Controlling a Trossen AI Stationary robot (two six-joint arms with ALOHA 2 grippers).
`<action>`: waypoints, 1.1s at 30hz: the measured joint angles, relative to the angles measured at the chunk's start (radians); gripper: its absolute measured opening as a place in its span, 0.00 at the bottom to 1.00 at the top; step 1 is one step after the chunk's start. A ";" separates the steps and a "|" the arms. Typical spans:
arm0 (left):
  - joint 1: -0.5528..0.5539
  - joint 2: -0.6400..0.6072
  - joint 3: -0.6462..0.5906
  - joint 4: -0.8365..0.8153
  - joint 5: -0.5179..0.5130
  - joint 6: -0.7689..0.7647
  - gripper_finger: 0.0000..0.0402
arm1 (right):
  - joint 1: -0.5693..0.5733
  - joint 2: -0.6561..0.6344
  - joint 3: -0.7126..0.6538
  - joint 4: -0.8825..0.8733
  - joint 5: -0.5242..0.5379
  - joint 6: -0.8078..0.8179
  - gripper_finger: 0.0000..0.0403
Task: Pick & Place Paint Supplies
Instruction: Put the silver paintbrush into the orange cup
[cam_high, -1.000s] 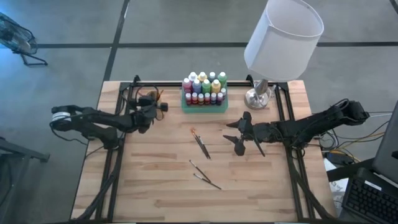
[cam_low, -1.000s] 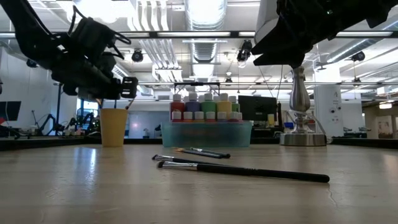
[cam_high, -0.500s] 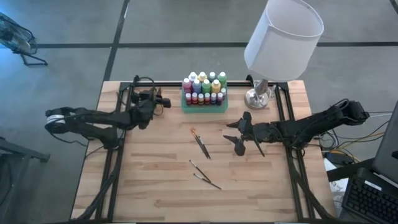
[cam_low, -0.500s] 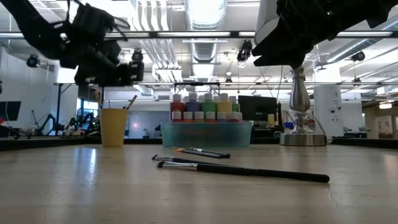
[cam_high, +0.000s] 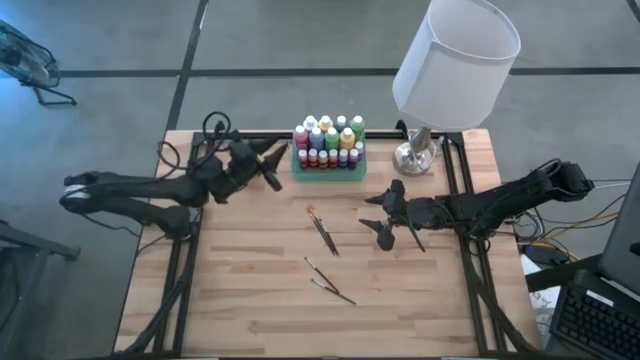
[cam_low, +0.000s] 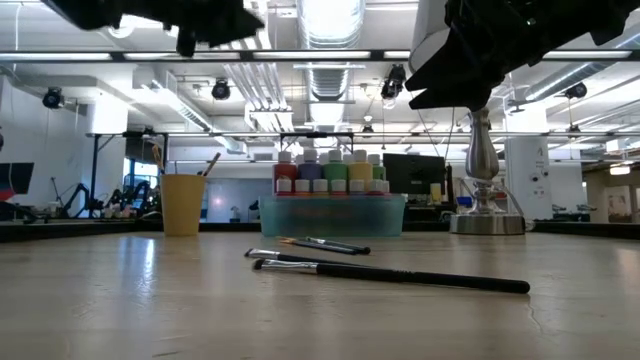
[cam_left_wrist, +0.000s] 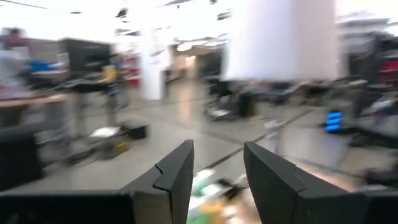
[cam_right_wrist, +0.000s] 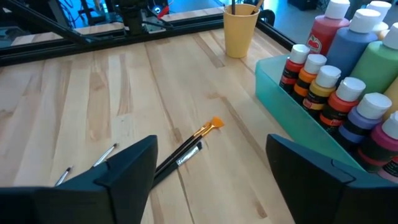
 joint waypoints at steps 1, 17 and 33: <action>-0.021 -0.005 0.017 -0.009 0.018 0.000 0.37 | 0.000 0.000 0.000 0.000 0.000 0.000 0.73; -0.415 -0.008 0.063 -0.082 0.078 0.127 0.37 | 0.001 0.000 0.000 0.005 0.000 -0.001 0.80; -0.575 0.001 -0.028 -0.107 0.078 0.115 0.37 | 0.003 0.001 -0.001 0.029 -0.004 0.040 0.72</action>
